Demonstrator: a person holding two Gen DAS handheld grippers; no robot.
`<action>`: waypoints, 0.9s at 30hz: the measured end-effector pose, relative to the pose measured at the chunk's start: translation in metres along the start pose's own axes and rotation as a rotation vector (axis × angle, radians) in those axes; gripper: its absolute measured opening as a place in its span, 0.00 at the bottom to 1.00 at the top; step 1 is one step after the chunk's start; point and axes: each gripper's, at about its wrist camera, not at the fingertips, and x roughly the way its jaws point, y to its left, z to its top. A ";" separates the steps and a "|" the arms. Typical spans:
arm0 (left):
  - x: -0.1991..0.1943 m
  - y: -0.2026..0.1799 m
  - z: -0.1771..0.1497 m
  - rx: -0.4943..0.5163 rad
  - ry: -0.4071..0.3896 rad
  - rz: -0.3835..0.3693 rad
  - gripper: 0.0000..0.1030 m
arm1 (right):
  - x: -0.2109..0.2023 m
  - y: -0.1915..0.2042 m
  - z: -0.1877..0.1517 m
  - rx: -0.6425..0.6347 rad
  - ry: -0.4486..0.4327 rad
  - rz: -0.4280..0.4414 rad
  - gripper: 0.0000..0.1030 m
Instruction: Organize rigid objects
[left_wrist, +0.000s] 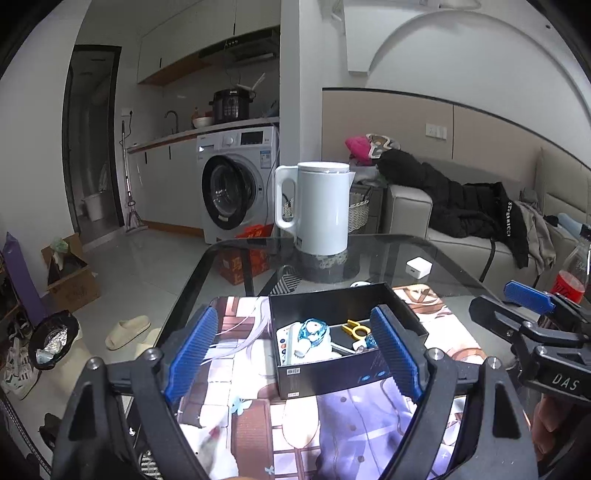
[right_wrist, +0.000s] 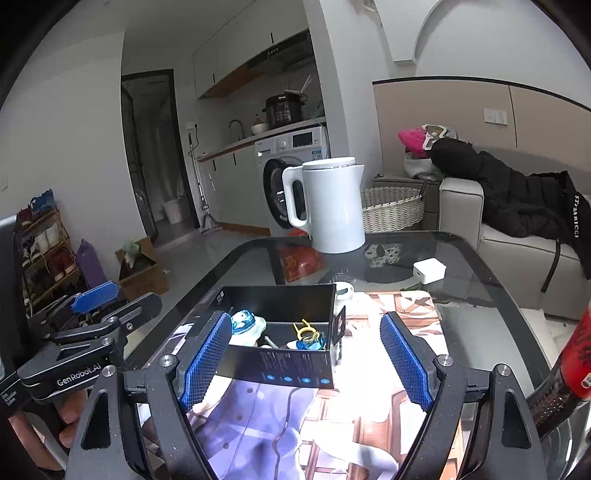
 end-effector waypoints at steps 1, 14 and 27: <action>-0.001 0.000 0.001 -0.004 -0.007 -0.001 0.83 | -0.002 0.001 0.000 -0.006 -0.006 0.001 0.82; -0.011 -0.002 0.005 -0.012 -0.068 0.029 0.97 | -0.004 0.004 0.001 -0.020 -0.008 0.009 0.82; -0.011 -0.008 0.004 0.004 -0.068 0.031 1.00 | 0.001 0.005 0.000 -0.031 0.007 0.014 0.82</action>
